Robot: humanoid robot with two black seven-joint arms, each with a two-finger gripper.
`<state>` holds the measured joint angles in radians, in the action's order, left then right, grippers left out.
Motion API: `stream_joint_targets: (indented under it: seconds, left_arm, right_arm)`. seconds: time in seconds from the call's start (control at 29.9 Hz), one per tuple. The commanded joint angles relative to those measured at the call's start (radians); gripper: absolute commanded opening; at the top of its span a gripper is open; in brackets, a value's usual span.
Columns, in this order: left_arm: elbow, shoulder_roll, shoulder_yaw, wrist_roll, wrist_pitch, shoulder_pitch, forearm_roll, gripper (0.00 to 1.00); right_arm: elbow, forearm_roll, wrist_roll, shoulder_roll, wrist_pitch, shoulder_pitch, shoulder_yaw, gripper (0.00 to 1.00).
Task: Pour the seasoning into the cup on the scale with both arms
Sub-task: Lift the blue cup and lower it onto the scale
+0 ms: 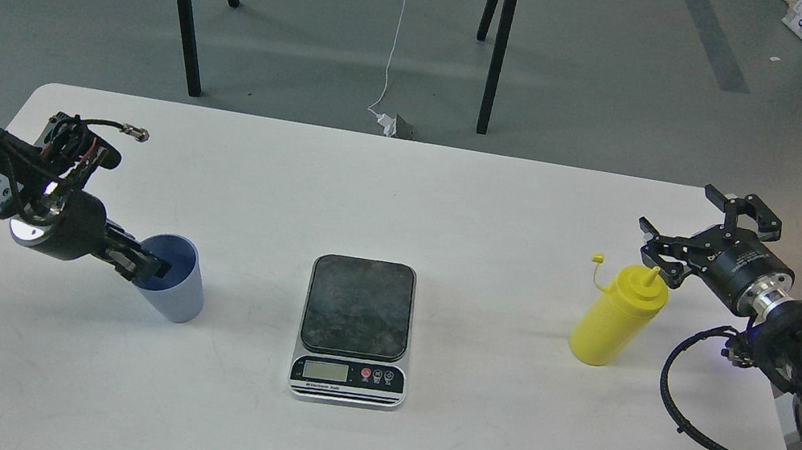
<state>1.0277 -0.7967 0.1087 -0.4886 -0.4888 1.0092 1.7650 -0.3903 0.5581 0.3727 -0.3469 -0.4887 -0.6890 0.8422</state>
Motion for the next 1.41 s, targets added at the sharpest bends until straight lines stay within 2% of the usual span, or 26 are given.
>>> stream_joint_targets:
  seconds: [0.0, 0.23, 0.44, 0.54, 0.87, 1.37]
  left_arm:
    - [0.0, -0.001, 0.0, 0.0, 0.0, 0.0, -0.001, 0.04]
    - [0.002, -0.009, -0.021, 0.0, 0.0, 0.038, -0.048, 0.03]
    - [0.046, 0.004, -0.03, 0.0, 0.0, 0.21, -0.216, 0.03]
    - [0.037, 0.089, -0.027, 0.0, 0.0, 0.25, -0.222, 0.03]
    - [0.015, 0.315, -0.007, 0.0, 0.0, 0.238, -0.197, 0.03]
    - [-0.018, 0.343, 0.059, 0.0, 0.0, 0.198, -0.17, 0.05]
  right_arm:
    - [0.001, 0.0, 0.0, 0.0, 0.0, 0.0, 0.0, 0.99]
    - [-0.001, 0.0, 0.0, 0.0, 0.0, 0.0, 0.0, 0.99]
    - [-0.001, -0.001, 0.0, 0.0, 0.0, 0.0, 0.001, 0.99]
    - [-0.001, 0.0, -0.001, 0.0, 0.0, 0.0, 0.009, 0.99]
    - [0.001, 0.0, -0.003, 0.002, 0.0, -0.015, 0.012, 0.99]
    - [0.001, 0.0, -0.003, 0.002, 0.0, -0.017, 0.012, 0.99]
